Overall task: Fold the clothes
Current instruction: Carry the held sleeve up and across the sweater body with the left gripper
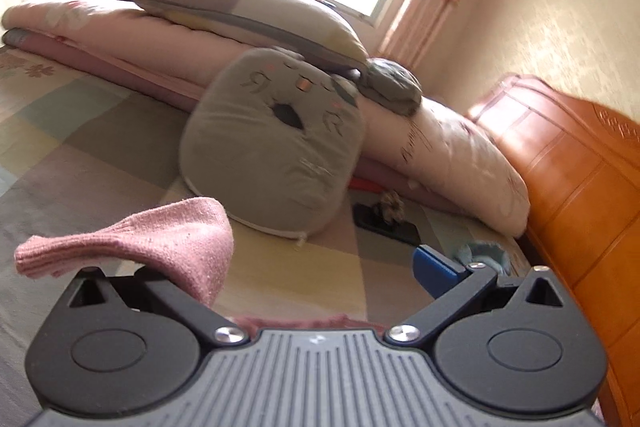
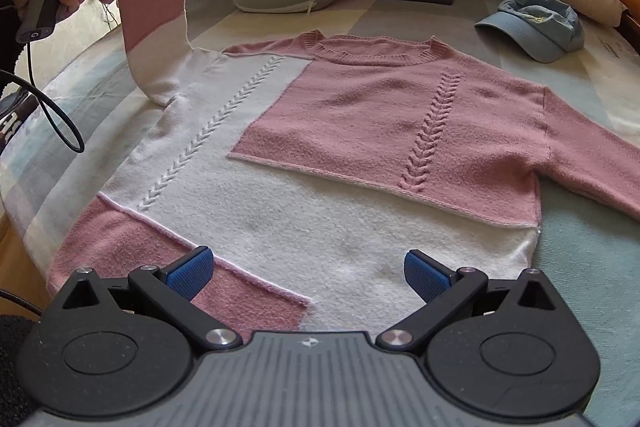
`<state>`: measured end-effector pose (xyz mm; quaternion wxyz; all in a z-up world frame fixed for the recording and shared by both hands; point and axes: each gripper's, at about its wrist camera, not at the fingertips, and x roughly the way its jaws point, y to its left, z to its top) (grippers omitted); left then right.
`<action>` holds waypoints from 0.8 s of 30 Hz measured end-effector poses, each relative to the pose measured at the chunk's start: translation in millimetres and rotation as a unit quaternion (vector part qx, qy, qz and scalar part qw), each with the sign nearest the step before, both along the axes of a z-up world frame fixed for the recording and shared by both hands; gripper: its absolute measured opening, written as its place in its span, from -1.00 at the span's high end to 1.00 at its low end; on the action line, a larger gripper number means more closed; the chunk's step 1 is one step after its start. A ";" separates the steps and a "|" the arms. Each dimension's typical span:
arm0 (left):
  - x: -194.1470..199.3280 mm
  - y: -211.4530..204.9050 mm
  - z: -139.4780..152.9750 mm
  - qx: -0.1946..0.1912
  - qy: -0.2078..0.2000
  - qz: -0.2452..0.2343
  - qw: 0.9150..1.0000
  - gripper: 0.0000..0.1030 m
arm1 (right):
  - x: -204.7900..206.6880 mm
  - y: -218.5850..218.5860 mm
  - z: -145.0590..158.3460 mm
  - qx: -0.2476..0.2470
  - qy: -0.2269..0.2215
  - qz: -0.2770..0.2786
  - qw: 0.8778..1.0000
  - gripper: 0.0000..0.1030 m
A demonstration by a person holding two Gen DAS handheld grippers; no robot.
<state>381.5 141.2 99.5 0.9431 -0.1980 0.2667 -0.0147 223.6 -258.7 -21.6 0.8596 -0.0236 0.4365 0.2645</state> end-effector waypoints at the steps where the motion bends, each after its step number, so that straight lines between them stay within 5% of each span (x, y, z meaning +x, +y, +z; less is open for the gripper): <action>1: 1.8 -7.0 0.9 0.004 0.000 -0.009 1.000 -0.98 | 0.4 -1.8 -0.4 0.000 0.000 -0.002 1.000 -1.00; 24: 38.3 -100.9 -0.3 0.022 0.027 -0.124 0.992 -0.98 | 1.6 -19.1 -3.3 0.011 -0.002 -0.032 0.999 -1.00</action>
